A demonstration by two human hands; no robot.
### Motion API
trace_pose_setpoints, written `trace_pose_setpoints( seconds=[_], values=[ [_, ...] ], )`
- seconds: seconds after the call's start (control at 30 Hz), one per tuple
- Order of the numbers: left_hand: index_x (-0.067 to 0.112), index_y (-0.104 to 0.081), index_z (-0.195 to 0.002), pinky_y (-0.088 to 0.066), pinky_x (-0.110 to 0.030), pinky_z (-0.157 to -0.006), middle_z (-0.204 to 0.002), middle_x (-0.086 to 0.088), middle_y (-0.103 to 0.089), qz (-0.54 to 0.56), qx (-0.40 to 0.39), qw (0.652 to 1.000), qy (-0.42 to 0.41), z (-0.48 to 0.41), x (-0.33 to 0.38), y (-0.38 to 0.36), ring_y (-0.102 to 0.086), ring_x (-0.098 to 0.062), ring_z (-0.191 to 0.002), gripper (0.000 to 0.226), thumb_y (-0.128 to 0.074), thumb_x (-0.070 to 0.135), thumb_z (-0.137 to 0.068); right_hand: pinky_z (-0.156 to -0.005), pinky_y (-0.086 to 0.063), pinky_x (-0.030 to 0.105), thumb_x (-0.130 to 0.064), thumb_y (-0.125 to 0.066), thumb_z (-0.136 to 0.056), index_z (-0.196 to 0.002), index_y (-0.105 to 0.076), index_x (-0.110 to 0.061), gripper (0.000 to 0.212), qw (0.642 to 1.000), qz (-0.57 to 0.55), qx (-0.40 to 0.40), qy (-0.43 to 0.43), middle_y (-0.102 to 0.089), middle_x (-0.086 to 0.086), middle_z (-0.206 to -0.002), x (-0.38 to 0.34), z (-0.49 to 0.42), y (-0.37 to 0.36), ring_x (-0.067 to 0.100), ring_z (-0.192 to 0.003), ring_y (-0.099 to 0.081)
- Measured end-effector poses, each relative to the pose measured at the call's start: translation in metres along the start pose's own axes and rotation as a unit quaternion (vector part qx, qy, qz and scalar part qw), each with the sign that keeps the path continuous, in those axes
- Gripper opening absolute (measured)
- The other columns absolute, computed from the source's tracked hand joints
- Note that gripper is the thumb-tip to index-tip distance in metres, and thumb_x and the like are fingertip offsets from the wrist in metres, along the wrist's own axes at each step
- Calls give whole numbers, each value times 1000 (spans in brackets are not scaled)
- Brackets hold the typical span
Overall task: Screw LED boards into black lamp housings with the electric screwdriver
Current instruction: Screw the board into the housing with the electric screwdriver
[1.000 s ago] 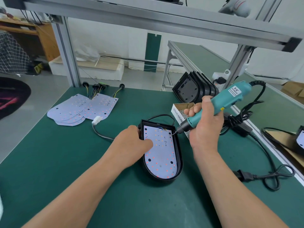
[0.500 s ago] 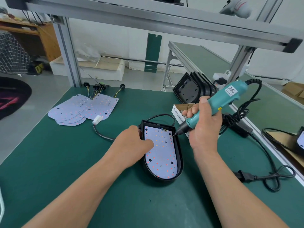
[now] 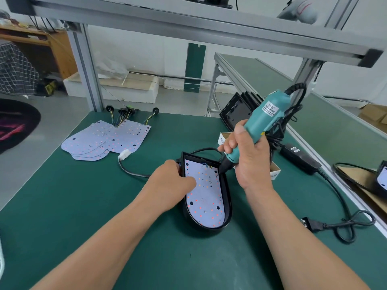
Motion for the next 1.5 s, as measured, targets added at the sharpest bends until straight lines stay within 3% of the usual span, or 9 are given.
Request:
trace_pose_setpoints(
  seconds=[0.17, 0.33, 0.47, 0.53, 0.67, 0.8, 1.07, 1.23, 1.5],
  values=[
    [21, -39, -75, -30, -28, -53, -48, 18, -40, 9, -15, 1000, -8, 0, 1, -2, -32, -9, -45, 30, -62, 39, -64, -74, -56, 41, -26, -67, -97, -103, -64, -22, 9, 1000, -28, 5, -7, -46, 4, -71, -3, 2, 4, 22, -63, -48],
    [23, -34, -71, -27, -32, -56, -54, 13, -35, 6, -19, 1000, -11, -1, -1, -2, -29, -14, -54, 35, -64, 40, -64, -75, -54, 40, -22, -60, -104, -117, -60, -16, 14, 993, -111, -2, 35, -48, 2, -71, -27, 1, 8, 20, -65, -49],
    [22, -58, -92, -43, -30, -67, -81, 13, -65, 16, 7, 1000, 7, 3, 0, 11, -59, -6, -75, 58, -63, 77, -73, -76, -54, 39, -25, -58, -105, -114, -61, -16, 13, 986, -164, 3, 14, -46, 2, -72, -28, 7, 8, 18, -65, -48],
    [14, -44, -87, -33, -30, -59, -81, 7, -54, 79, 45, 996, 6, 1, 3, 25, -47, -16, -66, 47, -55, 59, -92, -76, -54, 36, -29, -60, -103, -110, -63, -18, 14, 978, -208, 12, -16, -46, 0, -72, -24, 11, 7, 16, -63, -48],
    [2, -55, -103, -36, -22, -45, -83, -10, -53, 491, 17, 864, 107, -1, -5, 37, -41, -15, -59, 20, -36, -5, -100, -79, -54, 34, -33, -62, -104, -108, -64, -17, 17, 960, -272, 34, -59, -47, -2, -73, -16, 16, 8, 13, -65, -48],
    [-8, -56, -117, -46, -17, -47, -93, -17, -58, 632, -63, 755, 163, 7, -1, 23, -55, -15, -62, 30, -32, -15, -101, -78, -54, 34, -31, -60, -105, -106, -62, -16, 16, 953, -291, 55, -69, -45, -2, -73, -14, 17, 10, 14, -65, -46],
    [13, -54, -95, -24, -14, -33, -74, 0, -66, 496, -85, 860, 85, 5, 5, 20, -34, -3, -41, 20, -49, 20, -113, -78, -55, 34, -30, -60, -104, -105, -63, -16, 14, 952, -289, 56, -82, -46, -2, -72, -12, 19, 8, 13, -64, -47],
    [9, -65, -97, -23, -15, -35, -69, 1, -59, 445, -109, 888, 39, 9, 13, 21, -33, -4, -39, 34, -70, 41, -90, -78, -56, 34, -28, -59, -104, -103, -66, -17, 13, 954, -282, 47, -89, -48, -2, -72, -12, 23, 1, 13, -63, -48],
    [-5, -62, -124, -33, -16, -42, -103, -18, -77, 446, -139, 884, -17, 17, 29, 25, -43, -7, -50, 23, -46, 5, -110, -78, -54, 33, -30, -58, -105, -107, -61, -16, 15, 950, -300, 33, -79, -46, -3, -72, -21, 25, -4, 13, -64, -47]
  ],
)
Point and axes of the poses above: each hand's wrist, its own z-axis away from the middle knuckle, its own y-axis out of the back of the hand, x = y × z, the point moved 7 cm from there along -z, towards the middle knuckle
